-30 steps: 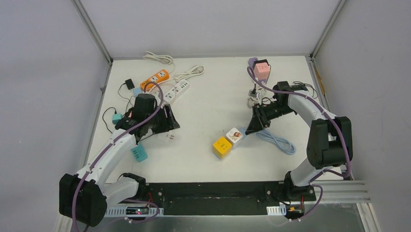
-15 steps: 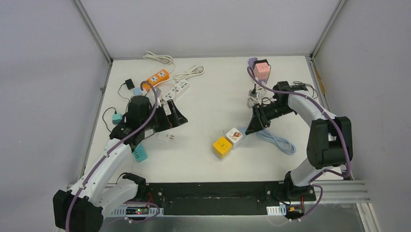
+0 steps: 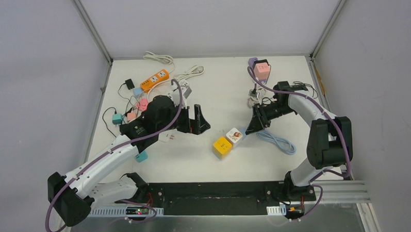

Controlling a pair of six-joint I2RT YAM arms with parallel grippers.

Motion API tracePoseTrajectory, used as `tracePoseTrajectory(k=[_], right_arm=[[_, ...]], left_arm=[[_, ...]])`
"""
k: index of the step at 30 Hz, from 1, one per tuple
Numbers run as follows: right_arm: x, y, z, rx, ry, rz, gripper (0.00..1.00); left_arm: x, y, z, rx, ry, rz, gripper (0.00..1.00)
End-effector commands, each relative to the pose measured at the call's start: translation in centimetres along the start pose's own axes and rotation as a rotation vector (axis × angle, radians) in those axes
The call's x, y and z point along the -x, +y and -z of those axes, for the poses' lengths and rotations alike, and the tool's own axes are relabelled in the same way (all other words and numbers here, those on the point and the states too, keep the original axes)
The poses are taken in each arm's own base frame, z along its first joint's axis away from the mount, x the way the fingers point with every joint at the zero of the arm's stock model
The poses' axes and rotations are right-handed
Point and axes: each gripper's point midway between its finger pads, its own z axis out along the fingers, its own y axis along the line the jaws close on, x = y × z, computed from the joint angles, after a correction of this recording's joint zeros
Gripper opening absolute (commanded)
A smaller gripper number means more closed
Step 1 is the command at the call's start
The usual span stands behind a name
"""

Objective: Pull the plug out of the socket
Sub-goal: Remove the plug from the socket.

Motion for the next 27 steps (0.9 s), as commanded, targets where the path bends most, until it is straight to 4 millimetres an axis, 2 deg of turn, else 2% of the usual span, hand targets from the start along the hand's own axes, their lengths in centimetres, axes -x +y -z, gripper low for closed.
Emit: tracePoseTrajectory(k=[1,4,8,13,14,19,27], right_arm=[[1.0,0.7,0.6,0.000,-0.050,0.072,0.40],[1.1,0.6,0.7,-0.003,-0.053,0.074,0.40],[1.1,0.5,0.8,-0.005,-0.054,0.072,0.40],[1.1,0.5,0.9,-0.006,-0.058,0.070,0.40],[1.1,0.5,0.9,-0.006,-0.058,0.069,0.40],[1.1,0.4,0.8,-0.005,-0.061,0.069,0.40],[1.0,0.4,0.9,-0.012,-0.060,0.064,0.40]], left_arm=[[3.5,-2.7,0.0,0.018,-0.102,-0.215,0.99],[4.2,-3.9,0.2,0.057,-0.115,-0.324,0.99],[5.0,-4.1,0.3,0.125,-0.139,-0.386,0.99],[4.8,-0.8,0.6,0.280,-0.196,-0.255,0.99],[4.7,-0.7,0.6,0.273,-0.200,-0.246,0.99],[3.2,-1.9,-0.1,0.188,-0.147,-0.229,0.97],[-1.1,-3.5,-4.4,0.089,0.071,-0.145,0.93]])
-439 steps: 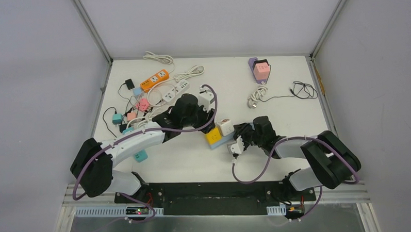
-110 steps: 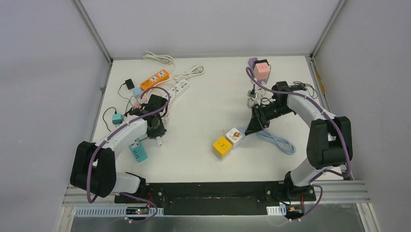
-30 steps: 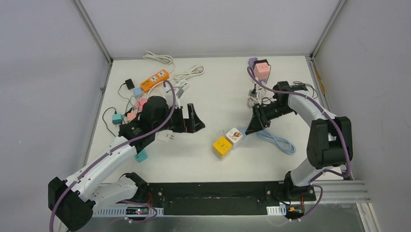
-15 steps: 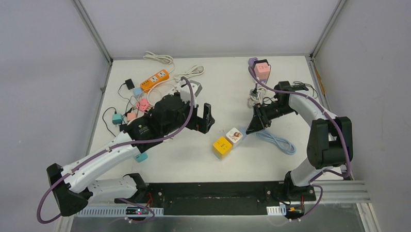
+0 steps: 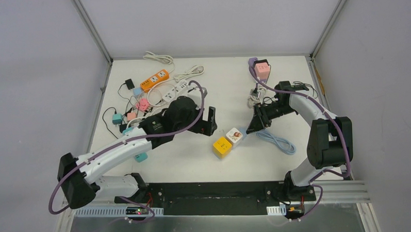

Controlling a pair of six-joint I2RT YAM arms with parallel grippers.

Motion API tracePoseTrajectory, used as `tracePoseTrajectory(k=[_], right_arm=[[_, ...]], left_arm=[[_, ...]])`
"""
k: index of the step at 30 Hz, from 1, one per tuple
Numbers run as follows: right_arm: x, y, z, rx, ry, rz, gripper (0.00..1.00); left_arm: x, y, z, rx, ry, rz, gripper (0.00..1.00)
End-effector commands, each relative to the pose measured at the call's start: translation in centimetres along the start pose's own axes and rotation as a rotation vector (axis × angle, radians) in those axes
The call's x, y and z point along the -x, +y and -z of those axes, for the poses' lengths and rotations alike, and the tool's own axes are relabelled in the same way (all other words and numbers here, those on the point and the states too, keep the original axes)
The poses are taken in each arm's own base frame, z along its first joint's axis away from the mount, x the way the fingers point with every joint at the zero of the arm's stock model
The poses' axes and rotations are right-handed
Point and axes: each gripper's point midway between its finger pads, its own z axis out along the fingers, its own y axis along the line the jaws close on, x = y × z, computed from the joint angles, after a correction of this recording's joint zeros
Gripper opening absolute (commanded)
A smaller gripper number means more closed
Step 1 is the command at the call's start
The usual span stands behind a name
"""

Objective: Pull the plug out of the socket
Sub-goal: Remove the plug from the socket.

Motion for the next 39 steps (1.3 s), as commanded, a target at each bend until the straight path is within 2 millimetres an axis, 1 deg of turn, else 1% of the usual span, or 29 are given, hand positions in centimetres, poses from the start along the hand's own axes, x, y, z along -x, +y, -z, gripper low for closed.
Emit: tracePoseTrajectory(k=[1,3,4,10,11,15,20,26,30,34,39], right_arm=[[0.9,0.7,0.5,-0.003,-0.047,0.069,0.41],[0.9,0.6,0.5,-0.008,-0.047,0.067,0.41],[0.9,0.6,0.5,-0.009,-0.046,0.066,0.41],[0.8,0.4,0.5,-0.014,-0.048,0.062,0.41],[0.8,0.3,0.5,-0.015,-0.048,0.061,0.41],[0.8,0.4,0.5,-0.015,-0.048,0.061,0.41],[0.8,0.3,0.6,-0.016,-0.050,0.059,0.41],[0.8,0.2,0.6,-0.017,-0.051,0.059,0.41],[0.8,0.3,0.5,-0.014,-0.051,0.056,0.41],[0.8,0.2,0.6,-0.016,-0.052,0.056,0.41],[0.8,0.2,0.6,-0.015,-0.054,0.055,0.41]], left_arm=[[-1.1,-2.9,-1.8,-0.095,0.093,0.058,0.92],[-2.1,-3.6,-2.5,-0.090,0.127,0.031,0.90],[-2.6,-4.2,-2.8,-0.092,0.143,0.006,0.90],[-4.9,-5.9,-4.4,-0.014,0.206,-0.141,0.90],[-5.7,-5.9,-4.9,0.005,0.233,-0.167,0.90],[-7.2,-6.7,-6.0,0.043,0.294,-0.242,0.89],[-8.5,-6.5,-6.8,0.095,0.359,-0.319,0.87],[-9.1,-5.3,-7.0,0.153,0.382,-0.350,0.87],[-9.9,-5.2,-7.1,0.148,0.404,-0.357,0.87],[-10.9,-5.3,-7.4,0.129,0.439,-0.363,0.85],[-11.5,-5.1,-7.6,0.126,0.455,-0.374,0.84]])
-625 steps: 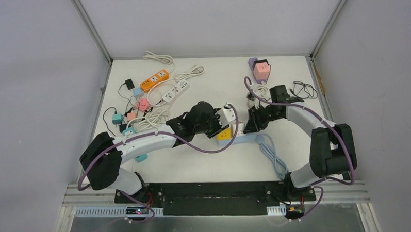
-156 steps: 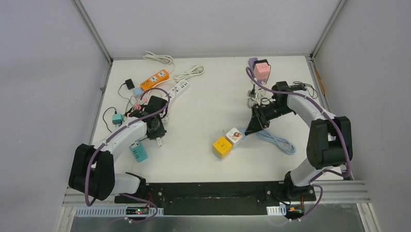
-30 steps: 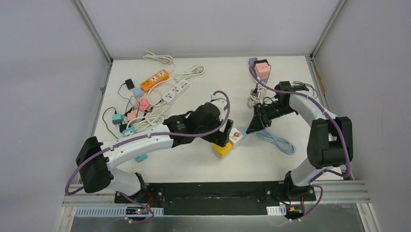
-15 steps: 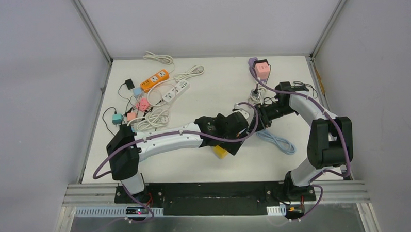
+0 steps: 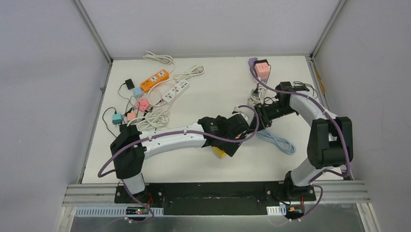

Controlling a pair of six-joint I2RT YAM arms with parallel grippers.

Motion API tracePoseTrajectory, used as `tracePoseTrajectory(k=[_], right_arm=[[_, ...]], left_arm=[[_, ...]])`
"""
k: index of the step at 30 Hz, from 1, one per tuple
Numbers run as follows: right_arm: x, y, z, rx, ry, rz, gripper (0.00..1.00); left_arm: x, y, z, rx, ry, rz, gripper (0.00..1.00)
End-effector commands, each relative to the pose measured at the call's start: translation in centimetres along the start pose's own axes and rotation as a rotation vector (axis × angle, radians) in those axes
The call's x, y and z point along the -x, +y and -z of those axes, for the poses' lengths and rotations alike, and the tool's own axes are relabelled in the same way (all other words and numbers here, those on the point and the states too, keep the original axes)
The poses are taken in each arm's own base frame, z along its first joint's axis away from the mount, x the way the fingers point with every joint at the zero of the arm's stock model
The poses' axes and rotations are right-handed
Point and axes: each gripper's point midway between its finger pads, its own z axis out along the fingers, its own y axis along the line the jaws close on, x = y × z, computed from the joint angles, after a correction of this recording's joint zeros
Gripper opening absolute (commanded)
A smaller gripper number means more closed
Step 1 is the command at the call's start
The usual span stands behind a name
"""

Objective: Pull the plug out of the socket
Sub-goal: Remove the plug from the socket.

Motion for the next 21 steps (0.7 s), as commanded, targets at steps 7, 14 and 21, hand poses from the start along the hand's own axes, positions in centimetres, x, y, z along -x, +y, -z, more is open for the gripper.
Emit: tracePoseTrajectory(k=[7,14,21], right_arm=[[0.9,0.8,0.5,-0.004,-0.042,0.061,0.41],[0.9,0.7,0.6,-0.005,-0.043,0.062,0.41],[0.9,0.7,0.6,-0.005,-0.041,0.059,0.41]], left_arm=[[0.4,-0.2,-0.4,-0.003,-0.006,-0.061,0.85],[0.1,-0.3,-1.2,-0.007,-0.002,-0.093,0.84],[-0.1,-0.7,-1.8,-0.036,-0.015,-0.116,0.81]])
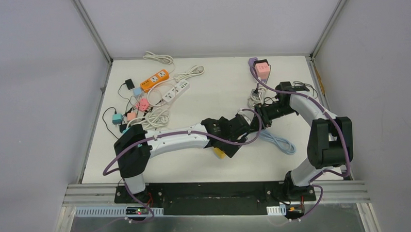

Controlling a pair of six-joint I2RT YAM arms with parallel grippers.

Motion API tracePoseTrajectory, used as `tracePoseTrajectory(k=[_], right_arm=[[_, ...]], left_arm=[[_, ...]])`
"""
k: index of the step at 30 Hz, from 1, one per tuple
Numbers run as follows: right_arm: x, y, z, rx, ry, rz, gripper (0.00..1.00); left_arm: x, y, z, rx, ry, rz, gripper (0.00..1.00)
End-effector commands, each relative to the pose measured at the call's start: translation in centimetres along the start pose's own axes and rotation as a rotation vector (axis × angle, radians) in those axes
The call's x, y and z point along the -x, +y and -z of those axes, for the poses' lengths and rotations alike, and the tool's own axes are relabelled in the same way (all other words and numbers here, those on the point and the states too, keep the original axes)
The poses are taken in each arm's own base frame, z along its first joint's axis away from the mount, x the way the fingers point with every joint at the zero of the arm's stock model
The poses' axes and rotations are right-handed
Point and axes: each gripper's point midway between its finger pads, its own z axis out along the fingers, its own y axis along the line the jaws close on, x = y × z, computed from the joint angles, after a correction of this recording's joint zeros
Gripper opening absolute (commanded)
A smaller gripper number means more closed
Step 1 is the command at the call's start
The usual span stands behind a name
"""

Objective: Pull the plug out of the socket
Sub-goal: Remove the plug from the socket.

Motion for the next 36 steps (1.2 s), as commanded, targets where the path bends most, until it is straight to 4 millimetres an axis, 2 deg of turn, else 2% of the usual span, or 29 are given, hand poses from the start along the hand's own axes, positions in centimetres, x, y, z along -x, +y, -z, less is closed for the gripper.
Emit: tracePoseTrajectory(k=[1,4,9,10,13,15,17,24,26,32,36], right_arm=[[0.9,0.7,0.6,-0.005,-0.041,0.060,0.41],[0.9,0.7,0.5,-0.005,-0.040,0.059,0.41],[0.8,0.6,0.5,-0.007,-0.040,0.059,0.41],[0.8,0.6,0.6,-0.008,-0.040,0.056,0.41],[0.8,0.5,0.5,-0.013,-0.039,0.046,0.41],[0.8,0.1,0.4,-0.024,-0.041,0.033,0.42],[0.9,-0.2,0.3,-0.034,-0.047,0.018,0.42],[1.3,-0.3,-0.5,-0.011,-0.089,-0.073,0.39],[1.5,-0.5,-0.8,-0.007,-0.099,-0.098,0.33],[1.6,0.5,-2.2,0.058,-0.084,-0.112,0.01],[1.3,1.0,-3.2,0.083,-0.052,-0.109,0.00]], left_arm=[[0.6,-0.6,-0.2,-0.034,-0.040,-0.030,0.81],[0.5,-0.5,-0.6,-0.043,-0.040,-0.020,0.77],[-0.1,-0.6,-1.0,-0.065,-0.022,-0.004,0.65],[-0.2,-0.6,-1.1,-0.069,-0.018,-0.003,0.60],[-0.4,-0.6,-1.2,-0.086,-0.011,0.006,0.38],[-0.5,-0.4,-1.3,-0.086,-0.005,0.006,0.17],[-0.6,-0.5,-1.3,-0.096,-0.006,-0.010,0.01],[-0.3,-0.5,-1.3,-0.113,-0.056,-0.059,0.00],[0.0,-0.5,-1.1,-0.123,-0.077,-0.077,0.00],[0.6,-0.9,-0.7,-0.161,-0.126,-0.122,0.00],[0.9,-1.2,-0.8,-0.178,-0.143,-0.138,0.00]])
